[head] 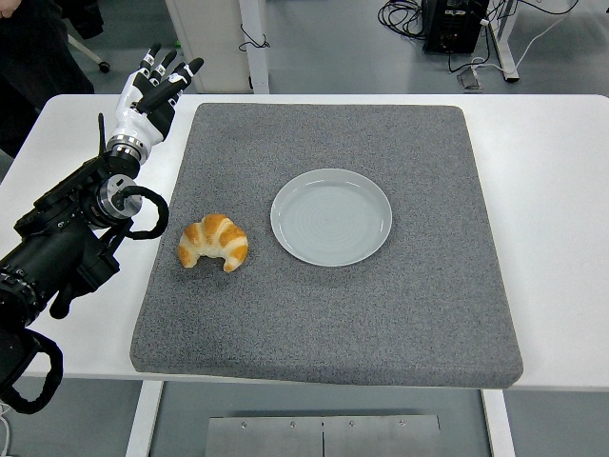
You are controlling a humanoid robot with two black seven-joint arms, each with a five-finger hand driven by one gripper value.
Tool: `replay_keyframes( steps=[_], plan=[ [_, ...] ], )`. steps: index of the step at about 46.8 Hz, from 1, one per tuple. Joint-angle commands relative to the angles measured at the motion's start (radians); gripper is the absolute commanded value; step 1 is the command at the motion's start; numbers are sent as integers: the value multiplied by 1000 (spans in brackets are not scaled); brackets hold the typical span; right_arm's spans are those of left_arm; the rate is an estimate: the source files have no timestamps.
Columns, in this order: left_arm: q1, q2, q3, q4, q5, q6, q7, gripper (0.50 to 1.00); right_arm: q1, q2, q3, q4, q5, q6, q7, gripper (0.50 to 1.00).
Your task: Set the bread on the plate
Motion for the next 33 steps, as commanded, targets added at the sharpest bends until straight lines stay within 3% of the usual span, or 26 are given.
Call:
replay_keyframes(
  steps=[1, 16, 22, 33],
  plan=[
    [1, 9, 0, -9, 8, -3, 18, 974, 0, 0, 0, 1, 0, 0, 0, 1000],
    [-14, 78, 29, -55, 49, -19, 12, 974, 0, 0, 0, 1, 0, 1, 0, 1000],
    [-33, 145, 31, -80, 46, -52, 10, 974, 0, 0, 0, -1, 0, 0, 0, 1000],
    [-33, 164, 40, -92, 57, -69, 19, 974, 0, 0, 0, 1, 0, 0, 0, 1000]
  ],
)
